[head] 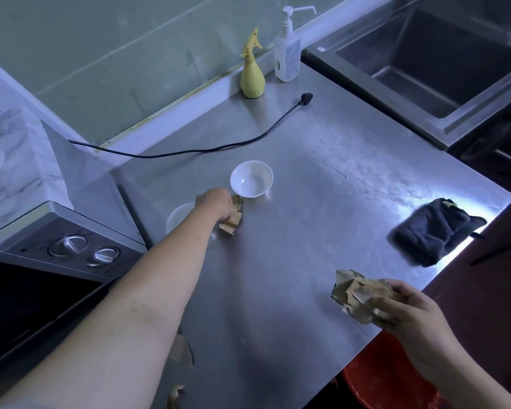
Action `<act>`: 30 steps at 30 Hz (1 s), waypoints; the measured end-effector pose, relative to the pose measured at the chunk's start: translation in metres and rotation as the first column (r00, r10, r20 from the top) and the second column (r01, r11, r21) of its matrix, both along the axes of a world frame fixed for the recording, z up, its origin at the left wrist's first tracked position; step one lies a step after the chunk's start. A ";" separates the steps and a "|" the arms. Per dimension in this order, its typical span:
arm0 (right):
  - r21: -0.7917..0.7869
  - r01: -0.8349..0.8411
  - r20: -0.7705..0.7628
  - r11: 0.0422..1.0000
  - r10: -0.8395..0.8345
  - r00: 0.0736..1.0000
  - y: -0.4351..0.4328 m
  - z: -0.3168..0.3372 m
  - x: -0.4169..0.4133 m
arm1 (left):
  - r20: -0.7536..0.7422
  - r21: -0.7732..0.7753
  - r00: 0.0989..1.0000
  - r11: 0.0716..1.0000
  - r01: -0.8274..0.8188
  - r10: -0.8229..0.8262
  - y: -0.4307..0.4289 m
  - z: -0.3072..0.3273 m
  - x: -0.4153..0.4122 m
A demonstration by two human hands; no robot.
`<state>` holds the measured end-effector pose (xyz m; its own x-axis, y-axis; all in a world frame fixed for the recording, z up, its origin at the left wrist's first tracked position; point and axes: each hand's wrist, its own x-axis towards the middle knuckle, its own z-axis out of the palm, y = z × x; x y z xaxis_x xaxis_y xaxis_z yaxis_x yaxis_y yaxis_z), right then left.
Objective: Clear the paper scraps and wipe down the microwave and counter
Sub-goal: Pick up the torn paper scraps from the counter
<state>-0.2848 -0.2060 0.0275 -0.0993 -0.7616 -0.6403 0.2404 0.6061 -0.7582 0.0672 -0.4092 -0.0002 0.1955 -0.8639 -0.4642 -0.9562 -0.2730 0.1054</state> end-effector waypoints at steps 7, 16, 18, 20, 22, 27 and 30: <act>0.017 0.041 0.017 0.999 -0.042 0.999 0.003 -0.004 -0.005 | 0.119 0.016 0.982 0.989 0.145 -0.146 0.005 -0.011 -0.009; 0.033 -0.008 0.167 0.999 0.002 0.986 0.011 -0.001 0.000 | -0.629 0.076 0.764 0.989 -0.127 0.146 0.103 0.016 -0.025; 0.009 -0.059 0.233 0.998 0.056 0.971 0.014 0.003 0.002 | -0.764 0.114 0.605 0.969 -0.220 0.227 0.135 0.019 -0.042; -0.025 -0.135 0.294 0.991 0.136 0.946 0.018 0.009 0.005 | -0.834 0.157 0.473 0.944 -0.290 0.284 0.165 0.022 -0.063; -0.054 -0.223 0.318 0.973 0.228 0.920 0.023 0.015 0.006 | -0.870 0.213 0.366 0.921 -0.325 0.331 0.190 0.022 -0.087; -0.064 -0.270 0.304 0.961 0.277 0.912 0.039 0.017 -0.003 | -0.883 0.393 0.163 0.883 -0.256 0.440 0.225 0.027 -0.143; -0.035 -0.205 0.354 0.978 0.204 0.913 0.050 0.010 -0.026 | -0.869 0.434 0.158 0.876 -0.211 0.469 0.231 0.025 -0.169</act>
